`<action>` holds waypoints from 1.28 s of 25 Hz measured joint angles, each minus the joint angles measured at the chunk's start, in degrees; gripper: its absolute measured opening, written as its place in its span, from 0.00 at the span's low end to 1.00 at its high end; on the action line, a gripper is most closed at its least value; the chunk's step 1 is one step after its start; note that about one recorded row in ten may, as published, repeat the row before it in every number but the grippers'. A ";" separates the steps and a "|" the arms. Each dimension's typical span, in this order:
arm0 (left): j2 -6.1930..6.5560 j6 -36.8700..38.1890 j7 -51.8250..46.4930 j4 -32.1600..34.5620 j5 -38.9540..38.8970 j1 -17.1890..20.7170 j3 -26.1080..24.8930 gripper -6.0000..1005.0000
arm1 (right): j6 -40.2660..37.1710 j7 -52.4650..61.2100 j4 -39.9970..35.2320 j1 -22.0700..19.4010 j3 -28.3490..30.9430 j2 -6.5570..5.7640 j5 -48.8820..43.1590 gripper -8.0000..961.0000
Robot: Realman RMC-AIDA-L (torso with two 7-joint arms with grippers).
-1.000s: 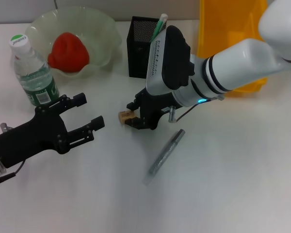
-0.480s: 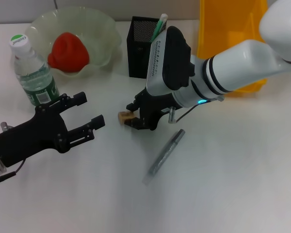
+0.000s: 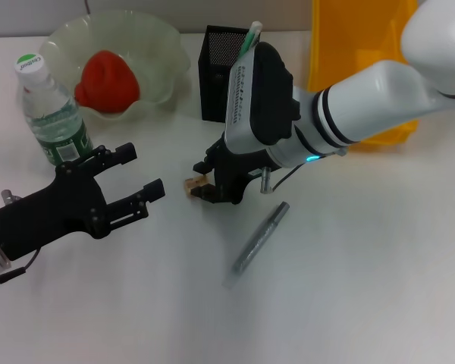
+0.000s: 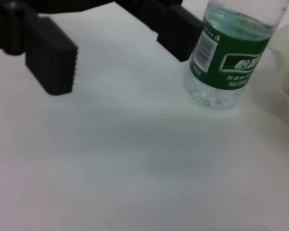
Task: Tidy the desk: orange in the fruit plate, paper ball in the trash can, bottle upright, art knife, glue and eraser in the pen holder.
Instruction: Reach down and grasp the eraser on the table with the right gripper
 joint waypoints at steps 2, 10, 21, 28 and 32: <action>0.00 0.00 0.00 0.00 0.00 0.00 0.00 0.78 | 0.01 -0.01 -0.01 0.00 -0.13 0.00 0.01 0.37; -0.08 0.14 1.03 -0.92 -0.21 -0.47 0.00 0.78 | 0.07 -0.68 0.49 0.02 -0.16 0.00 0.39 0.36; -0.08 0.27 1.19 -1.43 -0.52 -1.11 0.00 0.78 | 0.96 -1.39 0.65 -0.10 -0.16 0.00 1.34 0.33; -0.08 0.16 1.23 -1.51 -0.62 -1.56 0.00 0.78 | 0.67 -1.44 1.40 -0.16 -0.16 0.00 1.41 0.32; -0.10 0.09 1.23 -1.55 -0.62 -1.68 0.00 0.78 | 0.37 -1.44 1.50 -0.17 -0.16 0.00 1.46 0.31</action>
